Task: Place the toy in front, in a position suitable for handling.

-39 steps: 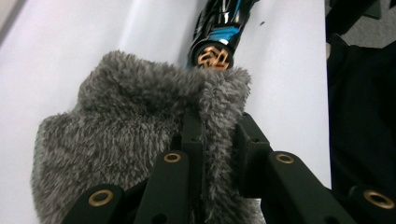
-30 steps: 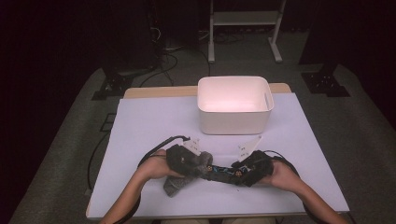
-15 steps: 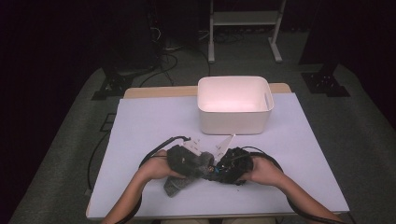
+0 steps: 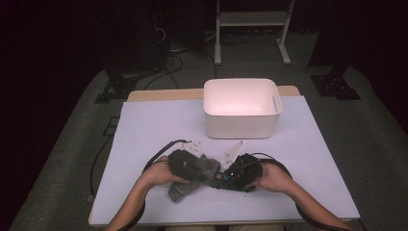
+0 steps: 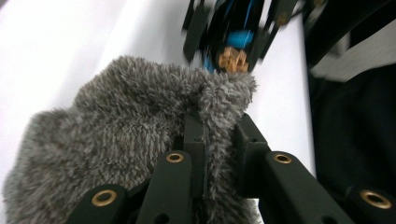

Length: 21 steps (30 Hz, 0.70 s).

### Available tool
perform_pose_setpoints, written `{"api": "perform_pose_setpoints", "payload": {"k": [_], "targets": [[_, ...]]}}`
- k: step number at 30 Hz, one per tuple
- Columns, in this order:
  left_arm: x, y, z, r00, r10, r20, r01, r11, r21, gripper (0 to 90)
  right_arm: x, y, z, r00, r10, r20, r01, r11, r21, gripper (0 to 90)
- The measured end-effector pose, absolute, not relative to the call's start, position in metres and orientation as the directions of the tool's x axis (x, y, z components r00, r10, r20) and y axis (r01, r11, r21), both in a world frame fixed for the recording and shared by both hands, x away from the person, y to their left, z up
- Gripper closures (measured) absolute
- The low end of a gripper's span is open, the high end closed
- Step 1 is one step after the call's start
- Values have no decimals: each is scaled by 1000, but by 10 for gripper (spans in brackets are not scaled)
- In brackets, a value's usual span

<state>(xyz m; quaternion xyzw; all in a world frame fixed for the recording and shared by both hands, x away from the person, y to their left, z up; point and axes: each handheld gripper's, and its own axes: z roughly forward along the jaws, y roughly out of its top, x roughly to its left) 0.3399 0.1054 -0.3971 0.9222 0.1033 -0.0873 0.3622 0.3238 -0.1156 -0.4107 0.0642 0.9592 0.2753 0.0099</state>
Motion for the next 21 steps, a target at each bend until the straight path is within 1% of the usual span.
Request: {"api": "perform_pose_setpoints", "payload": {"k": [2, 6, 10, 13, 16, 21], "targets": [[340, 106, -389, 966, 117, -230, 244, -707, 664, 790, 323, -116, -409, -992, 114, 45, 119, 821, 558, 569], [340, 111, -366, 974, 127, -190, 223, -706, 672, 796, 322, -114, -403, -992, 119, 31, 112, 771, 627, 570], [343, 114, -338, 980, 132, -151, 200, -675, 710, 799, 329, -115, -397, -990, 133, 55, 130, 669, 732, 569], [342, 108, -324, 987, 112, -112, 159, -695, 702, 798, 331, -117, -397, -987, 148, 62, 140, 614, 777, 569], [342, 102, -323, 989, 105, -105, 149, -707, 692, 797, 332, -125, -403, -983, 170, 65, 153, 583, 798, 570], [344, 97, -326, 989, 93, -117, 148, -700, 699, 797, 332, -143, -415, -971, 221, 94, 206, 565, 799, 569]]}}
